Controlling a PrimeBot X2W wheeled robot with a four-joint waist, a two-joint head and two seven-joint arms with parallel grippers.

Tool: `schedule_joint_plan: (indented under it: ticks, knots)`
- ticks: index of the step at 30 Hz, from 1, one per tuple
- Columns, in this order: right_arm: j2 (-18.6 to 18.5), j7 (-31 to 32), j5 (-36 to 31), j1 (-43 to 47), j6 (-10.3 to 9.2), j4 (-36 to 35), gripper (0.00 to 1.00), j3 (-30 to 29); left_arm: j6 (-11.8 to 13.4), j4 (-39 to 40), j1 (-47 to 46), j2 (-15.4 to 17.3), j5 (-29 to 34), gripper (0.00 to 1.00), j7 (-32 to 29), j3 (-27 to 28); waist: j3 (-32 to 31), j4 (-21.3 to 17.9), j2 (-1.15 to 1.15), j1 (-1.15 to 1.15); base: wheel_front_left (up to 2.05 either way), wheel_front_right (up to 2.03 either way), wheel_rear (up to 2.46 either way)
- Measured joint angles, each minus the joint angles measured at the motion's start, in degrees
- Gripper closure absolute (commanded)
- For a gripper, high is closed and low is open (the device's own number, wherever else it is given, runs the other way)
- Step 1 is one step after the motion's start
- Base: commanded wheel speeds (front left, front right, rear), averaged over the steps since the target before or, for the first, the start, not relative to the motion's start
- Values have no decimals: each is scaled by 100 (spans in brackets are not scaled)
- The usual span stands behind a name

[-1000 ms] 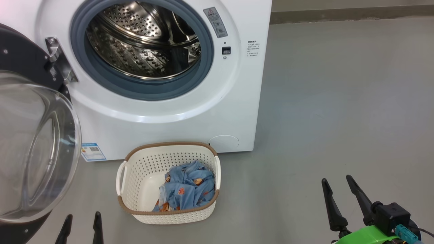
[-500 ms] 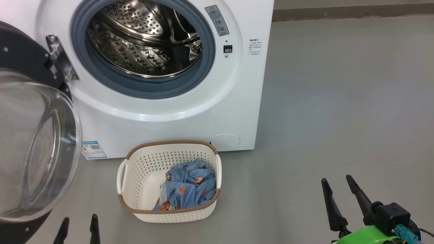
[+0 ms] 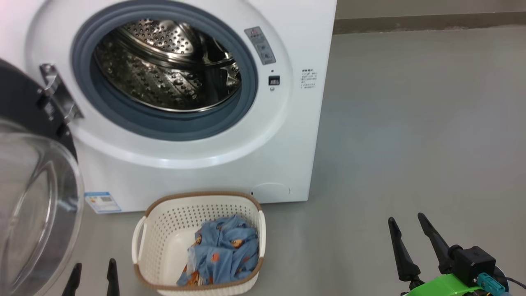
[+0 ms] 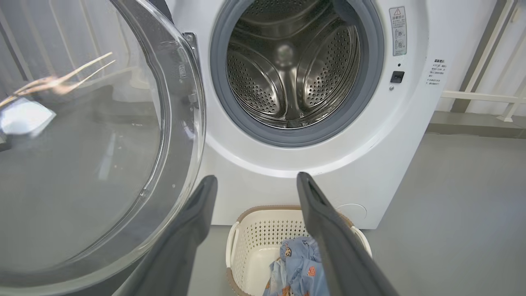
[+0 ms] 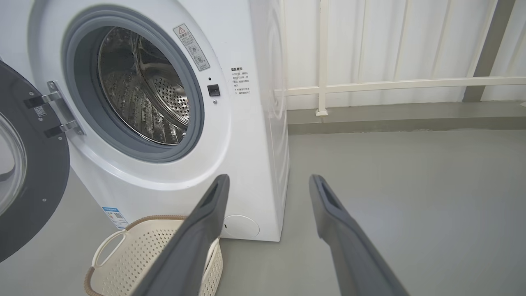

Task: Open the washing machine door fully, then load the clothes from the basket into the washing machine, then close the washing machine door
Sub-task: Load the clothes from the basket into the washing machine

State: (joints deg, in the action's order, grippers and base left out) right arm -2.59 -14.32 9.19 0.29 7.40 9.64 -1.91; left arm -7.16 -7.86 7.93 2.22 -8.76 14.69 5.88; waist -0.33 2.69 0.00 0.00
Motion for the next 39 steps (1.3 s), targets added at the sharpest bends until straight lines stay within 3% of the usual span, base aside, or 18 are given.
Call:
schedule_joint_plan:
  ticks: [12, 39]
  knots:
    - [-4, 0, 0, -1, 0, 5, 0, -8, -10, 57, -27, -4, -21, 0, 0, 74, 42, -1, 0, 0, 142, -123, -20]
    - [-4, 0, 9, -1, 0, 53, 0, -13, -15, 38, -26, -4, -56, 0, 0, 56, 5, 5, 0, 0, 4, -4, 0]
